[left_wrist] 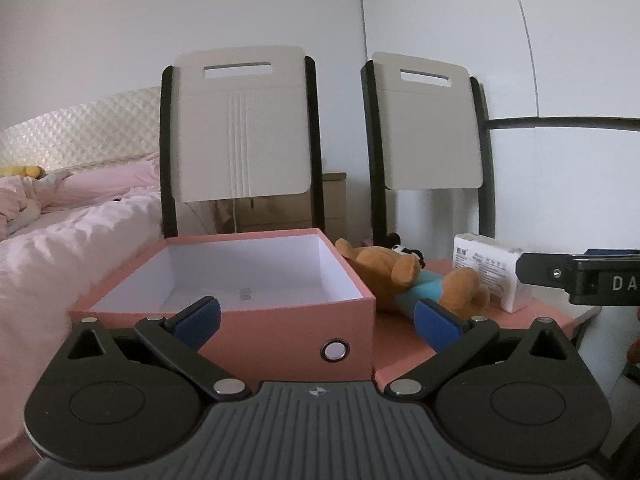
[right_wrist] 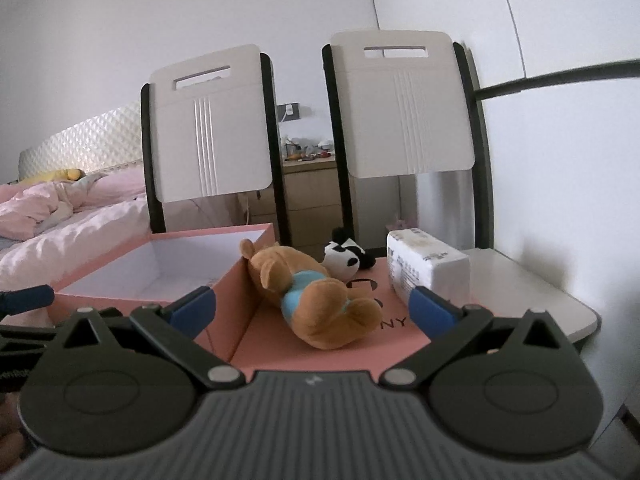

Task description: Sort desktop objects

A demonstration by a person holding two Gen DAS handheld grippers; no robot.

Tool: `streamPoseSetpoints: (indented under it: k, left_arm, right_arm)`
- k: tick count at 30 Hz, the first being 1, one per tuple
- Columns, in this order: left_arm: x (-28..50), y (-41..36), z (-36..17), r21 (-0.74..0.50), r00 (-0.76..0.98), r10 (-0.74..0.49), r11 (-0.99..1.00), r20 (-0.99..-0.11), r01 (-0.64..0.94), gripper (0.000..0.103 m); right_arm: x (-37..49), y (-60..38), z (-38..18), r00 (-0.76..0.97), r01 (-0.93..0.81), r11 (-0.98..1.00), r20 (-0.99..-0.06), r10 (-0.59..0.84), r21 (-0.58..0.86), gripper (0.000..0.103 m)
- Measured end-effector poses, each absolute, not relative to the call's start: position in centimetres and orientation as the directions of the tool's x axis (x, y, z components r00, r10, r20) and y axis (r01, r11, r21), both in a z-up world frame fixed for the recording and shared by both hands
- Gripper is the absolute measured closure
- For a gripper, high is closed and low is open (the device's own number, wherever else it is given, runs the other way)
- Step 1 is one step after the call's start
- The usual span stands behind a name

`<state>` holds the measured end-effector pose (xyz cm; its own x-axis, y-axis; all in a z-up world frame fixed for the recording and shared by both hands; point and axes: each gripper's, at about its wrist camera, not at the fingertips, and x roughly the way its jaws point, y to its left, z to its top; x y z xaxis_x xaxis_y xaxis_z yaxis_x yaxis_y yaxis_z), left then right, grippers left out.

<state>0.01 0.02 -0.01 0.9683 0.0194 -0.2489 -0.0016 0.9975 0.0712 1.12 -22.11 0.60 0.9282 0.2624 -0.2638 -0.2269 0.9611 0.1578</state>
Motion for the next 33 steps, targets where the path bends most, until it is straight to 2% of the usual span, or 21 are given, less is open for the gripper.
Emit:
streamPoseSetpoints:
  k: [4, 7, 16, 23, 30, 33]
  left_arm:
    - [0.2, 0.3, -0.1, 0.074, 0.967, 0.037, 0.997, -0.253, -0.019, 0.0]
    - [0.3, 0.5, -0.2, 0.076, 0.965, 0.051, 0.997, -0.257, -0.032, 0.0]
    - [-0.3, 2.4, 0.1, 0.069, 0.961, 0.085, 0.995, -0.264, -0.069, 0.0]
    - [0.5, 4.3, -0.1, 0.078, 0.952, 0.174, 0.984, -0.252, -0.159, 0.0]
    - [1.9, 4.2, -0.6, 0.117, 0.935, 0.103, 0.991, -0.34, -0.067, 0.0]
    - [1.8, 3.4, -0.9, 0.161, 0.938, 0.091, 0.986, -0.336, -0.038, 0.0]
  right_arm:
    - [2.2, -22.7, 0.2, 0.92, -0.233, 0.961, -0.285, 0.268, 0.15, 0.0]
    - [0.5, -21.5, 0.8, 0.938, -0.222, 0.97, -0.249, 0.241, 0.1, 0.0]
    - [1.7, -20.8, 0.3, 0.939, -0.181, 0.98, -0.284, 0.196, 0.076, 0.0]
    - [3.3, -21.0, 0.0, 0.93, -0.194, 0.977, -0.302, 0.211, 0.087, 0.0]
    - [4.1, -19.5, -0.3, 0.92, -0.207, 0.977, -0.332, 0.21, 0.045, 0.0]
    - [4.0, -19.0, -0.3, 0.921, -0.213, 0.977, -0.326, 0.212, 0.033, 0.0]
